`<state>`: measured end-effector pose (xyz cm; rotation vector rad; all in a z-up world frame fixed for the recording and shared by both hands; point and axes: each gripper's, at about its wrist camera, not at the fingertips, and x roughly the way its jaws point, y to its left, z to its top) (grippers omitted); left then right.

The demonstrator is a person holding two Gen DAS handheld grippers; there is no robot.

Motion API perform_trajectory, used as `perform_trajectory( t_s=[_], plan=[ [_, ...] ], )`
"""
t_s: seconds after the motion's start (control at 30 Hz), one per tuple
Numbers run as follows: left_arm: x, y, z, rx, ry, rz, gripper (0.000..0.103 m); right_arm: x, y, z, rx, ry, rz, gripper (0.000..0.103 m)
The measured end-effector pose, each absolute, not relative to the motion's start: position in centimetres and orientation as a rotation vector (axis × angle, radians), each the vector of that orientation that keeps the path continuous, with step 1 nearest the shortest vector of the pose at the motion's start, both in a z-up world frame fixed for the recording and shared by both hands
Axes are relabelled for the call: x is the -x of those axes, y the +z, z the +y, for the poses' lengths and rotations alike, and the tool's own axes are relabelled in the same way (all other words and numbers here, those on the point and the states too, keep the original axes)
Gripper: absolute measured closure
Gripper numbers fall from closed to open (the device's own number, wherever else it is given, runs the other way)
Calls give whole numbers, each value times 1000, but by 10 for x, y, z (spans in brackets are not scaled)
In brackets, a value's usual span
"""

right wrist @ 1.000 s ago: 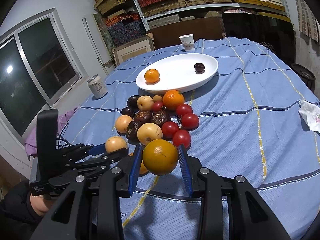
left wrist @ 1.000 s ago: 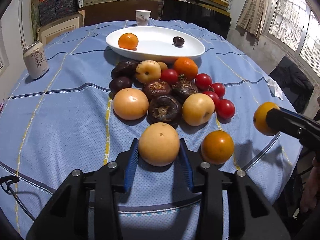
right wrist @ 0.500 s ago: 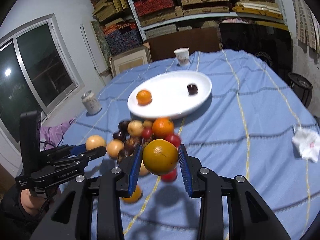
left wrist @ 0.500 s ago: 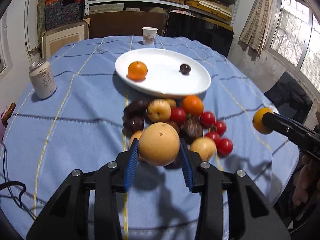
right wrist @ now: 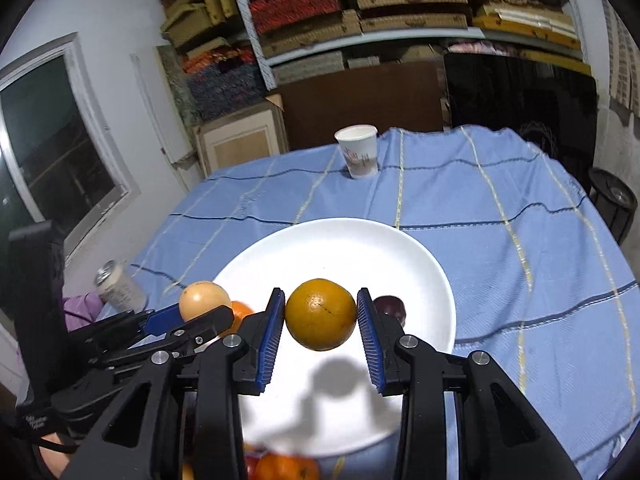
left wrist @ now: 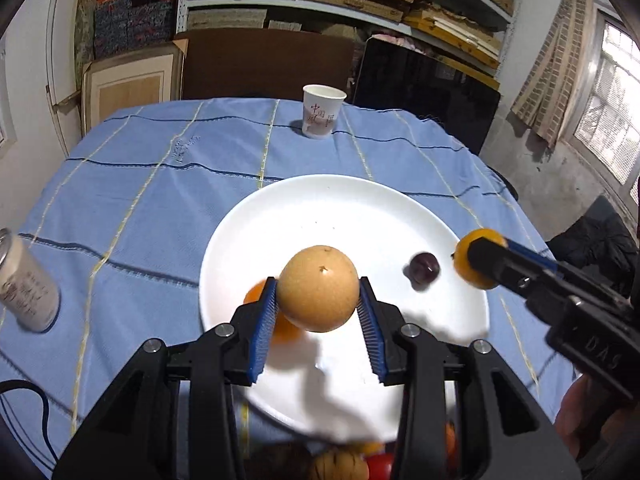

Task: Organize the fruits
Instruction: 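Lower both held fruits onto the white plate and open both tools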

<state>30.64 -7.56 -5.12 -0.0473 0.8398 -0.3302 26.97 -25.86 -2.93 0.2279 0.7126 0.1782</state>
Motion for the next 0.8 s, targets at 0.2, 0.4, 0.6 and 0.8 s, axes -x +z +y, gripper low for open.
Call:
perform_trajectory(
  t_s=[0.2, 0.4, 0.6, 0.8],
  plan=[
    [-343, -63, -83, 40, -323, 889, 63, -304, -45, -258, -261, 162, 748, 65],
    [-332, -49, -79, 39, -331, 841, 37, -299, -40, -258, -235, 153, 720, 55],
    [-304, -38, -67, 62, -324, 825, 33, -275, -23, -258, -216, 161, 682, 49],
    [-249, -32, -51, 17, -339, 801, 27, -213, -11, -253, -193, 229, 667, 49]
  ],
)
